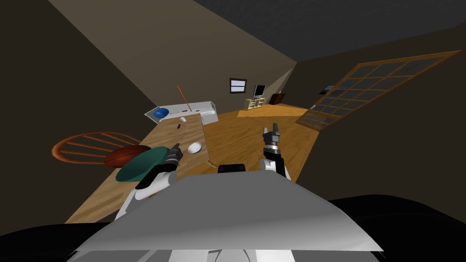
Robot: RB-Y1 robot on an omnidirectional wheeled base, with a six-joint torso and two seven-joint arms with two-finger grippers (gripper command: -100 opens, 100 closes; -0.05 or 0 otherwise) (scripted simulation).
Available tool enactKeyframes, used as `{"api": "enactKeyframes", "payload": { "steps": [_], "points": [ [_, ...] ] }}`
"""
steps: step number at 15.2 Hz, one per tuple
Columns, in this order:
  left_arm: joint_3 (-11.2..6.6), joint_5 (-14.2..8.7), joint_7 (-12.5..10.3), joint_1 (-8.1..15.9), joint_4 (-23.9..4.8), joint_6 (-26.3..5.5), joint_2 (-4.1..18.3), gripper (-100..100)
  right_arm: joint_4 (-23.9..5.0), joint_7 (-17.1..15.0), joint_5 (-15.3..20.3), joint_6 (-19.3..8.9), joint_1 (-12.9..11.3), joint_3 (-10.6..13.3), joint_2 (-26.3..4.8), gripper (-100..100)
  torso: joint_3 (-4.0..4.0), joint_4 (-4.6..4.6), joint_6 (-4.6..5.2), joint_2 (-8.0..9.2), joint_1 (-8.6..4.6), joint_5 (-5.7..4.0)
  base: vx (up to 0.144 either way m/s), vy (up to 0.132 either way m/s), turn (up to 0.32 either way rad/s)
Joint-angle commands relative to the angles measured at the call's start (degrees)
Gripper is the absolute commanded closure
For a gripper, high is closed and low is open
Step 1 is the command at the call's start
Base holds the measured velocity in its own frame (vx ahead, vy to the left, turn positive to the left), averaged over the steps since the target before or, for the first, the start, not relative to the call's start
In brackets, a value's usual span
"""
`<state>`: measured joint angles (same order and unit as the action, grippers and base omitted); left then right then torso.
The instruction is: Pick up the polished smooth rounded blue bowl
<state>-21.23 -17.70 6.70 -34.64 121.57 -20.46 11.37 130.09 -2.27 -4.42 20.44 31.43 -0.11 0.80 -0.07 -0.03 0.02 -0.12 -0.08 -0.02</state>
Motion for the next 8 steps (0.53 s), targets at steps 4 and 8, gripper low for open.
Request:
{"api": "enactKeyframes", "payload": {
  "steps": [4,8],
  "points": [
    [-1.90,-1.31,0.13,-0.66,-1.13,-5.94,0.03,-100,0.00,0.00,0.00,0.00,0.00,0.00,0.00,0,-0.01,0.00,0.00,-0.02,0.00,0.00,0.043,-0.012,-0.115],
    [-3.33,-2.16,0.23,-1.08,-1.71,-9.84,-0.14,-100,0.00,0.00,0.00,0.00,0.00,0.00,0.00,0,0.01,0.00,0.00,0.02,0.04,0.01,0.034,-0.002,-0.111]
  ]
}}
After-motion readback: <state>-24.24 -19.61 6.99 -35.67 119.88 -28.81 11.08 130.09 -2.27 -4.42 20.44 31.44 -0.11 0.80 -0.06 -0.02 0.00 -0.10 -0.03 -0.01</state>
